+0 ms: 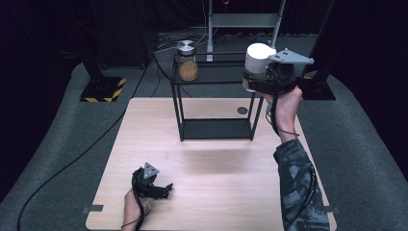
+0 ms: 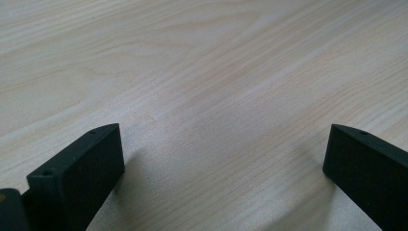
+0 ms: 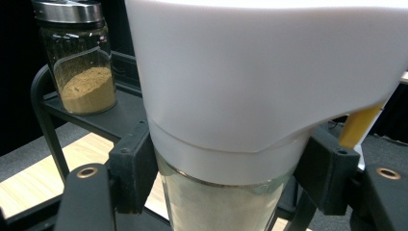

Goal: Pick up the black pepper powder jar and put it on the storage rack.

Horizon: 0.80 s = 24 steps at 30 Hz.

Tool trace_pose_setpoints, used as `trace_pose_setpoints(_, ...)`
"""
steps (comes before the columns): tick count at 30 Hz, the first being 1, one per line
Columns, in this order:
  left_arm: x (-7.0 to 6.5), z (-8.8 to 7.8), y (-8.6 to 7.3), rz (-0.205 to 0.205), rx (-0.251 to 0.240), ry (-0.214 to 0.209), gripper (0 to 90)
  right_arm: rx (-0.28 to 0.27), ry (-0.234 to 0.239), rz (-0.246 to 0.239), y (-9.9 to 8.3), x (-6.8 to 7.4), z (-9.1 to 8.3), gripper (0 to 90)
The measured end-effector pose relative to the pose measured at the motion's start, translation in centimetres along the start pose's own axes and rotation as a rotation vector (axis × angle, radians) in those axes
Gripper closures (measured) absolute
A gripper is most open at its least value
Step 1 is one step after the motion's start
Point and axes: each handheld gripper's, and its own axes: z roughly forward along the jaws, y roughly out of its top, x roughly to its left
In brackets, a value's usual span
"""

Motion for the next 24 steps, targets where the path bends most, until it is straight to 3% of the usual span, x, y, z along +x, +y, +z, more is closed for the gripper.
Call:
trace_pose_setpoints(16,0.1,0.0,0.0,0.008,0.002,-0.009,0.2,0.019,-0.012,-0.001,2.1,-0.2,1.7,29.4)
trace_pose_setpoints(24,0.1,0.0,0.0,0.012,0.001,-0.011,0.2,0.054,-0.020,0.033,3.0,-1.3,3.0,29.4)
